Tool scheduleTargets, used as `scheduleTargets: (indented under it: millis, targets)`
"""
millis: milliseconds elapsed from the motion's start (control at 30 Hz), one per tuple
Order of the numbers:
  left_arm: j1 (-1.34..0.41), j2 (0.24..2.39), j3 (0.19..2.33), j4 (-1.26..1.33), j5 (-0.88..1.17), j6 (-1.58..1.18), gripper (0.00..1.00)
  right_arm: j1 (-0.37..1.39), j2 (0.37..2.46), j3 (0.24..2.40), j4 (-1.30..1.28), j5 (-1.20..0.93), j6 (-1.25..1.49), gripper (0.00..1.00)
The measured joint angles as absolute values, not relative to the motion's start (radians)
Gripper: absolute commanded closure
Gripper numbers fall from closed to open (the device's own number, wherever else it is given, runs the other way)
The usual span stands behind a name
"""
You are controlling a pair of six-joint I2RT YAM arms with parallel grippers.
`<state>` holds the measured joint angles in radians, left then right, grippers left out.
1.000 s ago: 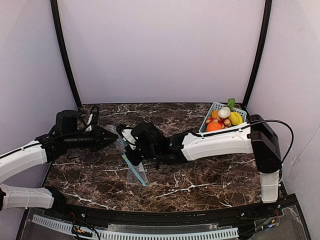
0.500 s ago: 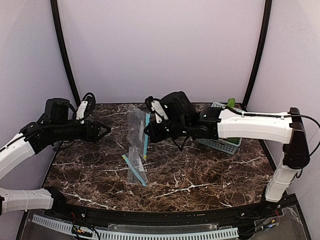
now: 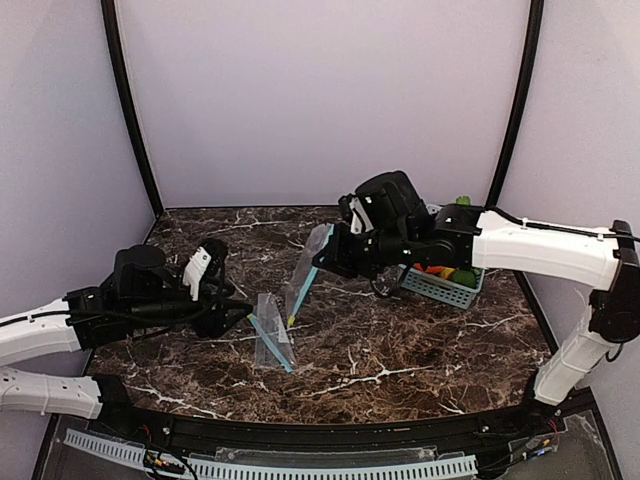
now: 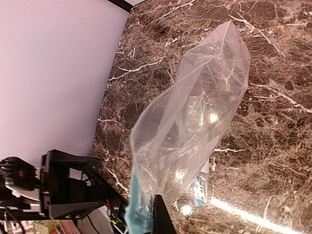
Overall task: Place the food in the zip-top bag and seal the zipper
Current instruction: Pass from the left arm to the right, then pass from the right arm to the left
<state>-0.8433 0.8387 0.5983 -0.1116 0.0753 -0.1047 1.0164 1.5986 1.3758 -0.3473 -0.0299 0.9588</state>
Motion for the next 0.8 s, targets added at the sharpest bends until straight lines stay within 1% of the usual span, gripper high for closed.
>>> scheduleTargets:
  millis: [267, 433, 667, 800]
  targets:
    - [-0.955, 0.952, 0.577, 0.129, -0.008, -0.051, 0.37, 1.016, 1.539, 1.396, -0.383, 0.003, 1.127, 1.0]
    - [-0.989, 1.039, 0.586, 0.183, -0.013, -0.035, 0.42, 1.015, 1.539, 1.412, -0.414, 0.036, 1.167, 1.0]
    - [-1.007, 1.073, 0.59, 0.215, -0.017, -0.025, 0.43, 1.015, 1.539, 1.414, -0.421, 0.073, 1.185, 1.0]
    - [-1.008, 1.076, 0.59, 0.216, -0.017, -0.021, 0.41, 1.015, 1.539, 1.414, -0.423, 0.092, 1.187, 1.0]
